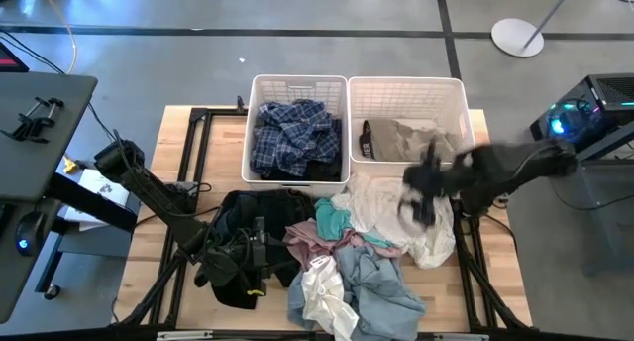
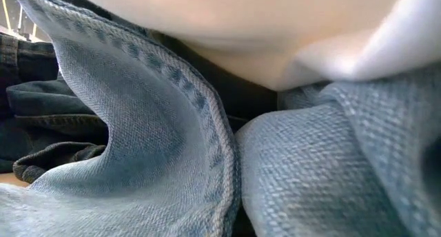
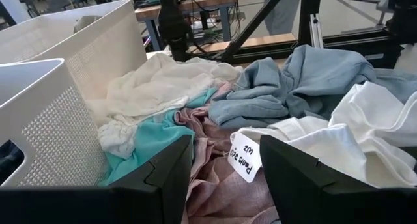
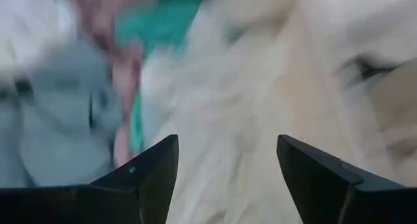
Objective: Sort clothes
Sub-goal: Put the white shirts into the right white bin
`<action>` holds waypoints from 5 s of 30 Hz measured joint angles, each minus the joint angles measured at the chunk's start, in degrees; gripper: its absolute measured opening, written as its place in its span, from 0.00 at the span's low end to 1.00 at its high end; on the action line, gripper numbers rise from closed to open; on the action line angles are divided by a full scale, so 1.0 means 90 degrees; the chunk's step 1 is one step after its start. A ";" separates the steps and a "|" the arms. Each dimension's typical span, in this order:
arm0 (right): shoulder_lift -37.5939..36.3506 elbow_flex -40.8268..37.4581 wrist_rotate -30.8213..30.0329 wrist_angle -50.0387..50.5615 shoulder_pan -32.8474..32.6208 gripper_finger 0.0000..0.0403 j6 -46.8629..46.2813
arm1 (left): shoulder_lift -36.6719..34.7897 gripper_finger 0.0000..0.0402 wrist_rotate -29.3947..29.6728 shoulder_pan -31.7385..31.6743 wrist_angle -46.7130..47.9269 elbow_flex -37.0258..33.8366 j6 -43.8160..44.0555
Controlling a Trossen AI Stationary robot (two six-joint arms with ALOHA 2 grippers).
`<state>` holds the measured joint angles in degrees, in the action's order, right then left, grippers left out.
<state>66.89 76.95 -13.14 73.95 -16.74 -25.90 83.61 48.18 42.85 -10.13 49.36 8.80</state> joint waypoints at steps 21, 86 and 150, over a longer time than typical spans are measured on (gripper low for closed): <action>0.1687 -0.4544 0.0665 -0.4278 0.0080 0.09 -0.0694 | 0.0000 0.43 0.0000 -0.0015 -0.0008 0.0000 -0.0114; 0.2413 0.2377 0.0875 -0.0485 0.6024 0.02 0.3629 | 0.0000 0.43 0.0048 -0.0369 0.0001 -0.0002 0.0010; 0.2484 -0.1547 0.1341 -0.0950 0.6713 0.29 0.2133 | 0.0000 0.43 0.0044 -0.0383 0.0275 -0.0002 0.0247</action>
<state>89.25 63.02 -1.06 65.40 43.67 -6.70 83.61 48.58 39.40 -7.66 49.34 11.02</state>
